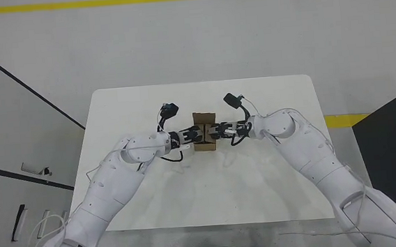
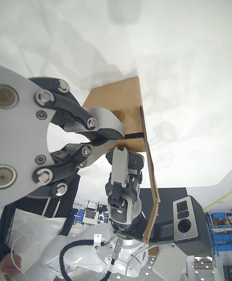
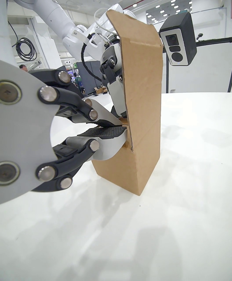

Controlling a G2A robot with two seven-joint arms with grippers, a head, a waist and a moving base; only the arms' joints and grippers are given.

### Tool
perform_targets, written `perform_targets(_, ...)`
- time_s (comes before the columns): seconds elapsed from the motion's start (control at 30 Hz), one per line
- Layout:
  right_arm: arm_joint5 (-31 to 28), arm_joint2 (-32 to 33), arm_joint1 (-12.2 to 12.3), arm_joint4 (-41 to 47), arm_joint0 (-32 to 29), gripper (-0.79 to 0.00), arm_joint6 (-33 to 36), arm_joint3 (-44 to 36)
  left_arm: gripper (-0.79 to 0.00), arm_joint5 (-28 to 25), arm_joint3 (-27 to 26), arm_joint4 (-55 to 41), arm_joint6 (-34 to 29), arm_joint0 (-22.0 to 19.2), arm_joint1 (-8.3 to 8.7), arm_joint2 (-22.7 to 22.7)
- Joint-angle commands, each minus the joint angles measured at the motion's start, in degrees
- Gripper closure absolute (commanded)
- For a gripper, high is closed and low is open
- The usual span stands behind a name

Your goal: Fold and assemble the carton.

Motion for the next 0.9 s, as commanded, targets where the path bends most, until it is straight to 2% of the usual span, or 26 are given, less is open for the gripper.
perform_targets(0.0,-0.06,0.17,0.04,-0.08,-0.09,0.000,-0.13,-0.37,0.000,-0.06,-0.38,0.05,-0.09,0.19,0.05,-0.22)
perform_targets(0.6,1.12,-0.03,-0.17,-0.47,-0.29,0.000,-0.15,-0.31,0.000,0.00,-0.31,0.32,-0.36,0.98,0.04,-1.07)
perform_targets(0.8,-0.57,1.59,0.12,1.81,-1.00,0.000,0.31,-0.97,0.000,-1.19,-1.83,0.08,0.15,1.89,0.29,-2.36)
perform_targets(0.83,-1.19,2.21,0.27,2.77,-1.29,-0.058,0.86,-1.15,0.000,-1.70,-2.18,-0.14,0.09,2.21,0.38,-2.72)
perform_targets(0.87,-1.84,2.87,0.46,3.49,-1.57,-0.225,1.39,-1.29,0.000,-2.02,-2.48,-0.21,-0.10,2.51,0.49,-3.08)
